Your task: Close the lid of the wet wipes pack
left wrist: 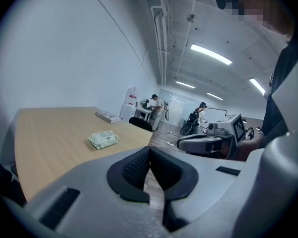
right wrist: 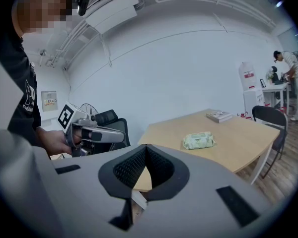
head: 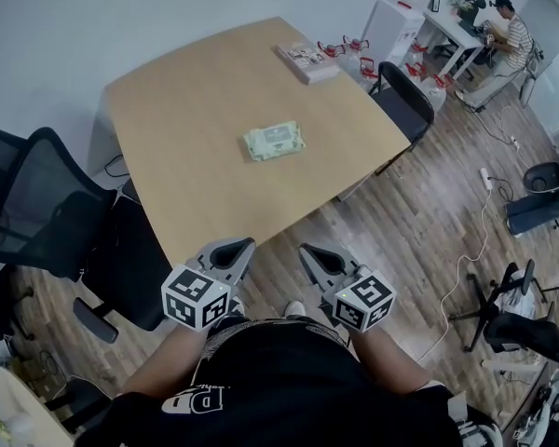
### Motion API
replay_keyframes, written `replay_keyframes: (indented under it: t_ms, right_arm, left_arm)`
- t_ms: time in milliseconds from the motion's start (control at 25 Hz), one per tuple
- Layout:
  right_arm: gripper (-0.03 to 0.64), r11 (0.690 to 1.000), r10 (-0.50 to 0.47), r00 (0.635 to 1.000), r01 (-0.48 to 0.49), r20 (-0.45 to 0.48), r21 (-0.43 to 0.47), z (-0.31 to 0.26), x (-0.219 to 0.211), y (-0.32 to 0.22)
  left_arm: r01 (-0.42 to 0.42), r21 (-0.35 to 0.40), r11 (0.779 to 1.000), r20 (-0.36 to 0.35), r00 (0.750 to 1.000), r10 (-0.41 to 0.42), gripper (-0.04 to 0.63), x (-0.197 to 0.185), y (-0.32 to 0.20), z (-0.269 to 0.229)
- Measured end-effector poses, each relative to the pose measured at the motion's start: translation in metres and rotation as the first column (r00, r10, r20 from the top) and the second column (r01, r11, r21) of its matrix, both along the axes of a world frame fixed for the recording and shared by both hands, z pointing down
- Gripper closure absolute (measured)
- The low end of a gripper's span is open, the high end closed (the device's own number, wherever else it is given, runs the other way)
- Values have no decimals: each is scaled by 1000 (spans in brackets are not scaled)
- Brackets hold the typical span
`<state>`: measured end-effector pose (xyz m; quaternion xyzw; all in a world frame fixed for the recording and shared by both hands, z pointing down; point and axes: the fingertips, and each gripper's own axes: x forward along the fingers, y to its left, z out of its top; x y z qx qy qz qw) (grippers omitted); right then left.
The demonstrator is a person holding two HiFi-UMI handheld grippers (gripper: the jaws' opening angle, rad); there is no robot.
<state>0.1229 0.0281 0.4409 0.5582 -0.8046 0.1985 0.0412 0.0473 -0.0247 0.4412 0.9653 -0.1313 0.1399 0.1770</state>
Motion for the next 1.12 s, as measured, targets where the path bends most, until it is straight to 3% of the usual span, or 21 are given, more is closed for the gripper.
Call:
replay_keyframes:
  t_ms: [1120]
  right_arm:
    - [611, 999, -29, 1000, 29, -11, -23, 4, -9, -4]
  left_arm:
    - [-20, 0, 1000, -4, 1000, 20, 578, -2, -5, -1]
